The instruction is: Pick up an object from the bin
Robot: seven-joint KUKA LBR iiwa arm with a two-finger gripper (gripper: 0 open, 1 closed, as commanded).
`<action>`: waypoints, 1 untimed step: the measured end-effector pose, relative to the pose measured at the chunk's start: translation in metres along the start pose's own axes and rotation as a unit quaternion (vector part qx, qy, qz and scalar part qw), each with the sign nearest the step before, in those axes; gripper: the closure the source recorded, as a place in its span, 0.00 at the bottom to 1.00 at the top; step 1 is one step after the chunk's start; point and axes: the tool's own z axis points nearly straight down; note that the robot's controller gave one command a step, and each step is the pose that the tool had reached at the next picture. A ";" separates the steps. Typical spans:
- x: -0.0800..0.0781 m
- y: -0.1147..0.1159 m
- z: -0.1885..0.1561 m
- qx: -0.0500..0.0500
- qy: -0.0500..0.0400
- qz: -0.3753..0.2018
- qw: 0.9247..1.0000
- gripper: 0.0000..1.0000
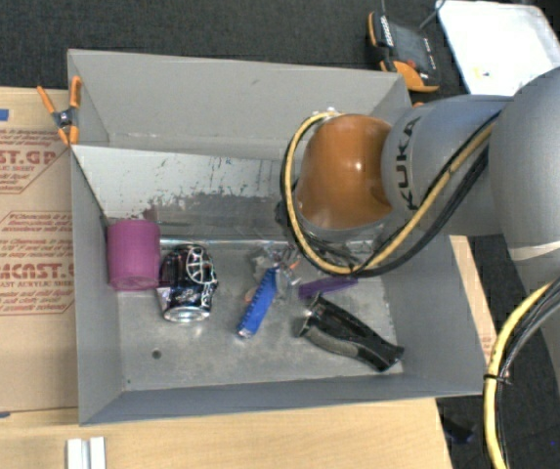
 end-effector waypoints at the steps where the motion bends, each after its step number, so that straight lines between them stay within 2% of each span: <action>1: -0.004 0.000 -0.073 0.000 0.000 0.001 1.000 1.00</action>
Offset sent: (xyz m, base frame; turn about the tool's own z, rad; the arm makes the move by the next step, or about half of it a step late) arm -0.0137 0.0000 0.0044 0.0089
